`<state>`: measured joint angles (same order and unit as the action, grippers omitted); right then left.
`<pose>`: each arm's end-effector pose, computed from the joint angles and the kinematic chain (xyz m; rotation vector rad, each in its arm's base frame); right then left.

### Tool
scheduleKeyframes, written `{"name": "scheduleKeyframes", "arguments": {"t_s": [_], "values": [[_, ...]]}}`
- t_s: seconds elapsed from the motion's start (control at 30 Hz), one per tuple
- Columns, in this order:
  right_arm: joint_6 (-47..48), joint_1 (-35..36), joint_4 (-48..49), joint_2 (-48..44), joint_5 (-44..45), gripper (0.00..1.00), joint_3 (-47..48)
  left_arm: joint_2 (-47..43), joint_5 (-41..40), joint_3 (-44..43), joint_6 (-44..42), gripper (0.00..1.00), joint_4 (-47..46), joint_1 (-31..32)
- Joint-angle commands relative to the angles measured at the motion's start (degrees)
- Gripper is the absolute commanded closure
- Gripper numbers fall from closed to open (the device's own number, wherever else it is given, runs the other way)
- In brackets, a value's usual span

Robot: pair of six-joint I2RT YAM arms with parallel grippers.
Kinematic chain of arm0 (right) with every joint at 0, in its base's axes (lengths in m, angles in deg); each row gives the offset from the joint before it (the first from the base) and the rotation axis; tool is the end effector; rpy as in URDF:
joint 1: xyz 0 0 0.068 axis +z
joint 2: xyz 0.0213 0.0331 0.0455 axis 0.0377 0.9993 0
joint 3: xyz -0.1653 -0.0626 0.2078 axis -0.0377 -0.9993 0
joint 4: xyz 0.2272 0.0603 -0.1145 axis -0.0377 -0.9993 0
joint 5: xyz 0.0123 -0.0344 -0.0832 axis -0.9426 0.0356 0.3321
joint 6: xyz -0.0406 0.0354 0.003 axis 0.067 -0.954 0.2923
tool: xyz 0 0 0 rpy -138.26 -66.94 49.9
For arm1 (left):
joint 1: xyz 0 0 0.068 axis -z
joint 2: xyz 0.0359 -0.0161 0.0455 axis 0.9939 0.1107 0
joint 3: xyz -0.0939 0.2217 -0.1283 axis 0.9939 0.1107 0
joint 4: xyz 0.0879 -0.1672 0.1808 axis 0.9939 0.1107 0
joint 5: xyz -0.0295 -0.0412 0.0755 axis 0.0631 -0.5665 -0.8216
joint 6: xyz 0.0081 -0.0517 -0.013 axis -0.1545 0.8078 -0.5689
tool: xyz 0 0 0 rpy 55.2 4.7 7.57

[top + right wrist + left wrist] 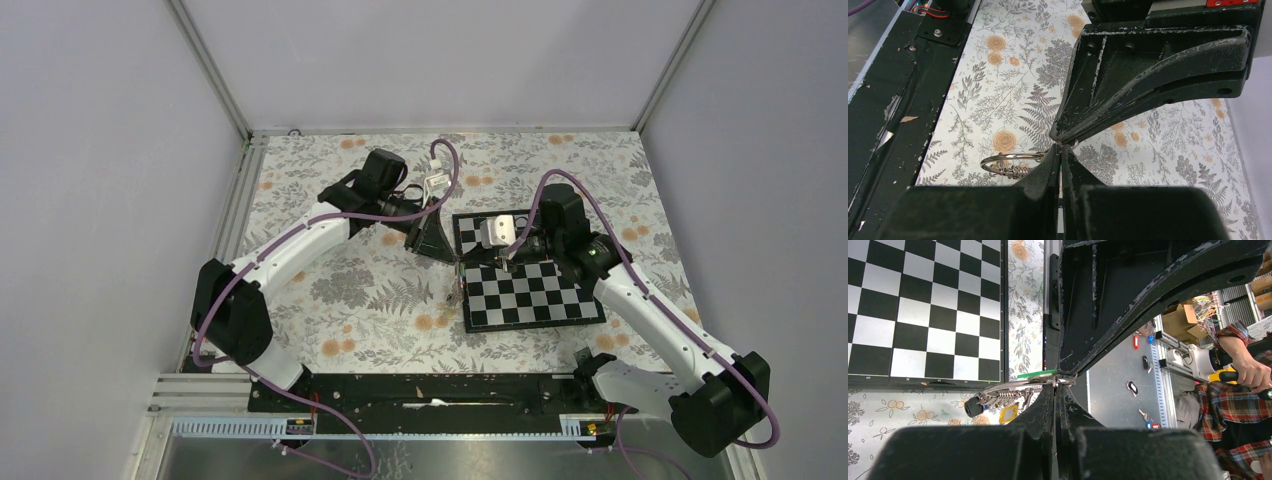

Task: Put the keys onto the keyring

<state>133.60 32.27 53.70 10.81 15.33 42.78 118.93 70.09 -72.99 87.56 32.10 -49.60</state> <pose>0.1893 0.1441 0.3323 -1.5852 0.9724 0.7543 0.2601 -0.2150 0.3163 1.2191 1.9179 -1.6484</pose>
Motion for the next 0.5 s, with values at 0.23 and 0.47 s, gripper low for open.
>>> {"name": "scheduleKeyframes", "arguments": {"t_s": [0.23,0.47], "values": [[0.47,0.69,1.84,-0.14,0.50,1.00,-0.29,-1.48,4.87,0.05,-0.29,1.00,-3.57,0.54],[5.62,0.65,-2.92,-1.68,2.71,1.00,0.43,-3.06,5.20,1.35,-0.29,1.00,-4.53,-0.06]]}}
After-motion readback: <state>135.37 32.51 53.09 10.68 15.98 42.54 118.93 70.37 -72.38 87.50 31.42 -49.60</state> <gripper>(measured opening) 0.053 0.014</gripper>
